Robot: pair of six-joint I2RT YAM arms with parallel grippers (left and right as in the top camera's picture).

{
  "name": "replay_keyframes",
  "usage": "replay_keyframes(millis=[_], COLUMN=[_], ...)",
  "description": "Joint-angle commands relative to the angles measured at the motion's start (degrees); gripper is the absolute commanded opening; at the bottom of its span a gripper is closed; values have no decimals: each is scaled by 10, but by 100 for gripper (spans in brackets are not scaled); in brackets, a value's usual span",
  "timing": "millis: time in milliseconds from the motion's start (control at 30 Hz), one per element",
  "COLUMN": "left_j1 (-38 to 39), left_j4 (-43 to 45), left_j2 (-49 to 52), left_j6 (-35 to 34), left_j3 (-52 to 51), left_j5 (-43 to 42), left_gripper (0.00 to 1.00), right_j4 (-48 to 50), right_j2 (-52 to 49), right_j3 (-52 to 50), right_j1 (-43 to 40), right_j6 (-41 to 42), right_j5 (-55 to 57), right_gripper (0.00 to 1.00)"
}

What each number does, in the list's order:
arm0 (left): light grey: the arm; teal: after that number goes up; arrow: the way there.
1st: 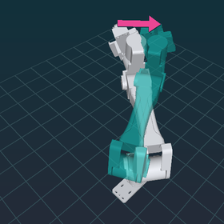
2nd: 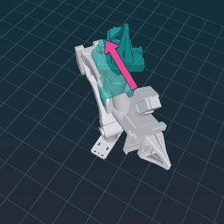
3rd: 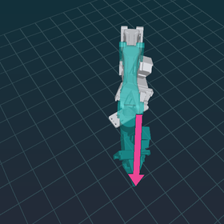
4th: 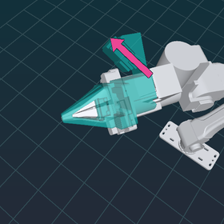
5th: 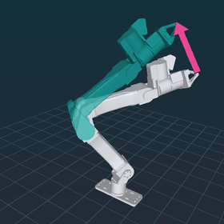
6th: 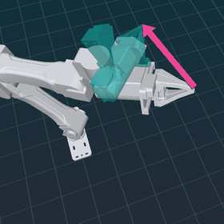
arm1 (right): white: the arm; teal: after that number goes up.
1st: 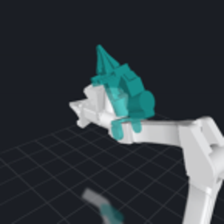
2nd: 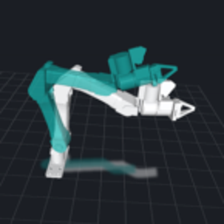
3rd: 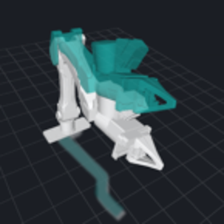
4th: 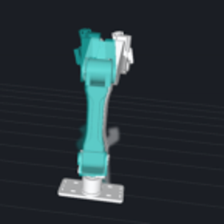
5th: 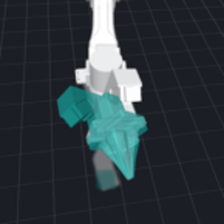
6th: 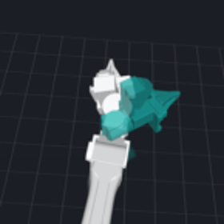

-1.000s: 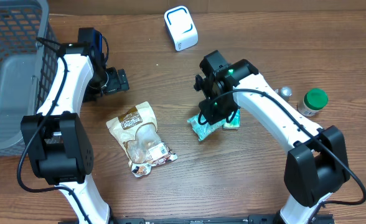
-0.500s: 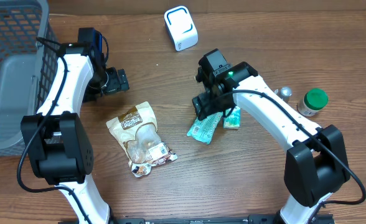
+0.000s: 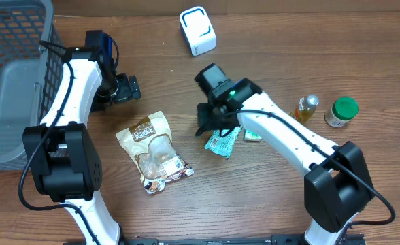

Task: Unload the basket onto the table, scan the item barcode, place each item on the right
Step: 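Lower the teal wipes pack to the table right of the bag and release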

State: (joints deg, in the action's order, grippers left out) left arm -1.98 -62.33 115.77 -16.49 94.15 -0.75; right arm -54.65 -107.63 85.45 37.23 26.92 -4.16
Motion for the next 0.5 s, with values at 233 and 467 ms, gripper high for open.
replay_keyframes(millis=[233,467], left_j1=[-2,-2], left_j4=[0,0], left_j2=[-12,-12], left_j6=[2,2], left_j3=[8,8], left_j5=[6,6], left_gripper=[99,100], right_j4=[15,24], right_j2=[2,2], right_j3=[0,-6], right_j1=[6,6], right_j6=[46,47], right_j5=[0,1], right_gripper=[100,22])
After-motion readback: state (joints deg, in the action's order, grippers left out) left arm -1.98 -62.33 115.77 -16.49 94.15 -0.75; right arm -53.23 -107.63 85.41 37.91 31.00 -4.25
